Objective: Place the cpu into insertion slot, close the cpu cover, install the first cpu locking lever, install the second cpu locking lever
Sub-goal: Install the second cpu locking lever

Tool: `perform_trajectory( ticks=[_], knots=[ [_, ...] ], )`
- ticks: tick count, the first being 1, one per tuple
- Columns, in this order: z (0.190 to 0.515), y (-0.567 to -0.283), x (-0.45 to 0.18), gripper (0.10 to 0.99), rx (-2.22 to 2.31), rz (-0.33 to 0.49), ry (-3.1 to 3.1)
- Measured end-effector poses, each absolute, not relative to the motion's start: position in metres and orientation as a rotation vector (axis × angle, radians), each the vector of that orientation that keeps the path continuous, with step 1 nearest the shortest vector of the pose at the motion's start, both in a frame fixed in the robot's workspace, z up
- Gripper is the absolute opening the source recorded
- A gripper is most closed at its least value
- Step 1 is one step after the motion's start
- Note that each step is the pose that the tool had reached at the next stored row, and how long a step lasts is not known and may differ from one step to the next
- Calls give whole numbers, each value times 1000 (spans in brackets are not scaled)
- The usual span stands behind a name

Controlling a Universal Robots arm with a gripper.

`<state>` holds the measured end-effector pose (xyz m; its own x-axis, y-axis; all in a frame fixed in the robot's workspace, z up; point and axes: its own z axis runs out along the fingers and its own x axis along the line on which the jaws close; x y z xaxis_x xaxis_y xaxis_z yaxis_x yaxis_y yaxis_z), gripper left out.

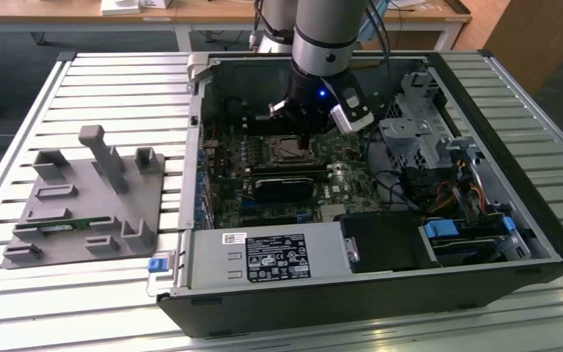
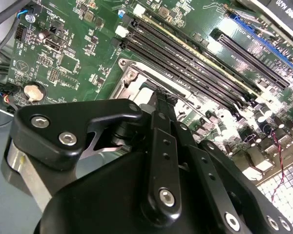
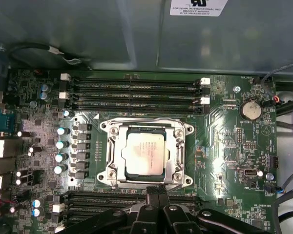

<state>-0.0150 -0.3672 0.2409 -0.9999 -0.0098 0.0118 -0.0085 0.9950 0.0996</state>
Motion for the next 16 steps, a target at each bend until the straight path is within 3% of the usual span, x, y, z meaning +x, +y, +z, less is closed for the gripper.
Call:
perform_trajectory(
  ticks=[16],
  knots=[
    [234,-375,-26,106,13,-157,-3125]
  ],
)
